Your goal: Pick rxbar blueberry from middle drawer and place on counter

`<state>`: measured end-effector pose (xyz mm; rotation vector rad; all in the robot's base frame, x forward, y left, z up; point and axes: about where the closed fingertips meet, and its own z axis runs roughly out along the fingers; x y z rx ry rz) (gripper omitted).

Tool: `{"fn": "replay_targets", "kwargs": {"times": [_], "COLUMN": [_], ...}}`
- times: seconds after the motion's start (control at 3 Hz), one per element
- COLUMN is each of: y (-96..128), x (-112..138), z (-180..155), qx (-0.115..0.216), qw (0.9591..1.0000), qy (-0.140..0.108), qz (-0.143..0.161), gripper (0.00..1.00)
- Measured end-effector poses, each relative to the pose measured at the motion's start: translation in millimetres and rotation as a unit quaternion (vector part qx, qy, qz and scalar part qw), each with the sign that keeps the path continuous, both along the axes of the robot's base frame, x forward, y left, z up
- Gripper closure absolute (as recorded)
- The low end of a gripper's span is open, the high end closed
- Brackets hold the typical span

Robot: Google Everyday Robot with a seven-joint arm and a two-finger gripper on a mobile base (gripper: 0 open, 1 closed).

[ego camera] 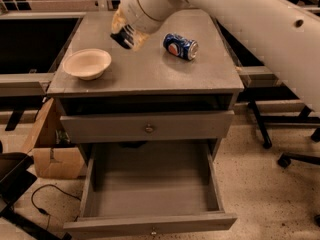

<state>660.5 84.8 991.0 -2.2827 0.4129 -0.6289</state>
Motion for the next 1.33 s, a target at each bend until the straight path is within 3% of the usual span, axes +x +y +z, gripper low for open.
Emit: {"fn": "replay_targets", "kwargs": {"times": [0.67,1.0,1.33], "y": [5.2,14.1,39.3], "x": [12.8,59.6,119.0], "z": [3.4,-12.1,-58.8], "qx": [0.009,0.008,-0.014], "qw": [0.9999,0.9994,0.9977], "qy": [-0.014,-0.028,-0.027], "qz": [0.000,0.019,0.061], "gripper": [1.00,1.00,1.00]}}
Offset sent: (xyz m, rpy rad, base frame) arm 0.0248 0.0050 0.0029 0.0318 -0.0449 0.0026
